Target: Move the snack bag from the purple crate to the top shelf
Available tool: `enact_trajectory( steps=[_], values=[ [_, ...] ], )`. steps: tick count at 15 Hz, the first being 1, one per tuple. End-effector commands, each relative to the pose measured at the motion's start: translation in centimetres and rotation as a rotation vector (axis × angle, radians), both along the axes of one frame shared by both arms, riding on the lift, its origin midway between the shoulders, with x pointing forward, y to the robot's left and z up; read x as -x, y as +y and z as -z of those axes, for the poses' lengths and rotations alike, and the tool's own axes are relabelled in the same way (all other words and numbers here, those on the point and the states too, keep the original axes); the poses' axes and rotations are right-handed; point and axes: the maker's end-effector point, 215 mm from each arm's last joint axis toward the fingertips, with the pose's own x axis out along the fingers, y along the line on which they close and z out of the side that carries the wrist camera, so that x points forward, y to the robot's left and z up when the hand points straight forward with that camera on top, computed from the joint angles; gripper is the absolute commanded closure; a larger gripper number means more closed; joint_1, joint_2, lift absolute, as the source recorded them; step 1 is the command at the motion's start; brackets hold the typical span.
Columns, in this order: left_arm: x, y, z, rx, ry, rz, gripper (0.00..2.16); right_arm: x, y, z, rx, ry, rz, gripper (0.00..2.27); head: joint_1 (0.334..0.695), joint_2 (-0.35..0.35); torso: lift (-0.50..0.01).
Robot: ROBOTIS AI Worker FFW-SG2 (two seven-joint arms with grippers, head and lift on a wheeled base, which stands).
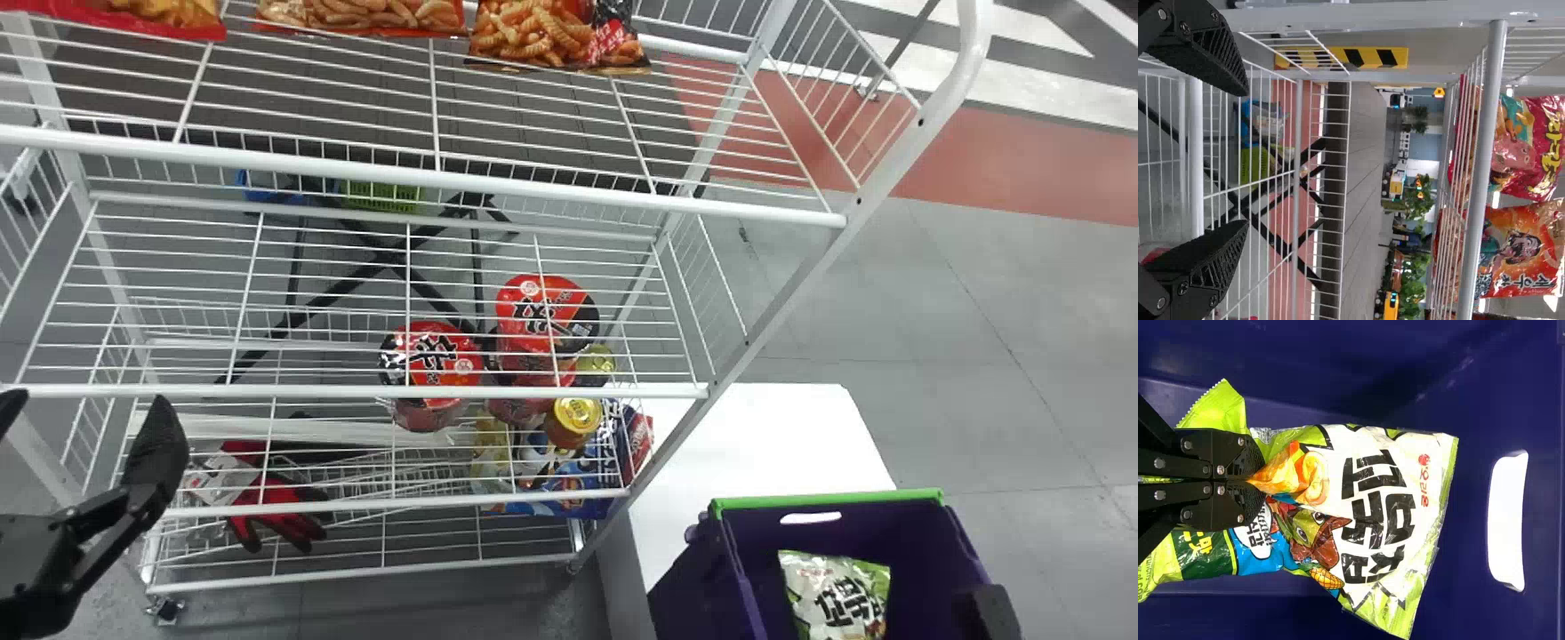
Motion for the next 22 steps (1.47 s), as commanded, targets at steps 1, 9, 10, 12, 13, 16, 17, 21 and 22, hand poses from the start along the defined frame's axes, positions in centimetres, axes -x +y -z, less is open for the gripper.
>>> enact_trajectory(
  steps=[1,9,10,12,13,16,17,21,22],
  values=[
    [0.0,-0.1,-0.4,0.004,-0.005,0.001,0.14,-0.1,-0.2,-0.2,0.002,-0.004,0.001,1.96,0.695,-0.35,-0.256],
    [0.3,0.1,0.3,0.006,0.007,-0.003,0.14,0.1,0.2,-0.2,0.002,-0.018,-0.009,1.96,0.695,-0.35,-0.224],
    [0.3,0.2,0.4,0.005,0.009,-0.004,0.14,0.1,0.2,-0.2,0.002,-0.018,-0.009,1.96,0.695,-0.35,-0.22],
    [0.4,0.3,0.5,0.003,0.012,-0.006,0.14,0.1,0.0,-0.4,0.005,-0.02,-0.012,1.96,0.695,-0.35,-0.212],
    [0.4,0.3,0.3,0.005,0.009,-0.007,0.14,-0.1,0.0,-0.6,0.004,-0.025,-0.015,1.96,0.695,-0.35,-0.208],
    [0.5,0.1,0.1,0.005,0.006,-0.004,0.14,-0.3,-0.1,-1.2,-0.003,-0.037,-0.004,1.96,0.695,-0.35,-0.196],
    [0.5,0.1,0.1,0.005,0.006,-0.005,0.14,-0.2,-0.4,-1.4,-0.004,-0.045,0.001,1.96,0.695,-0.35,-0.192],
    [0.5,-0.1,-0.1,0.009,0.001,-0.003,0.14,-0.9,-1.1,-2.5,-0.003,-0.06,0.007,1.96,0.695,-0.35,-0.176],
    [0.5,-0.1,-0.2,0.009,-0.001,-0.003,0.14,-0.9,-1.2,-2.6,-0.006,-0.063,0.009,1.96,0.695,-0.35,-0.172]
  ],
)
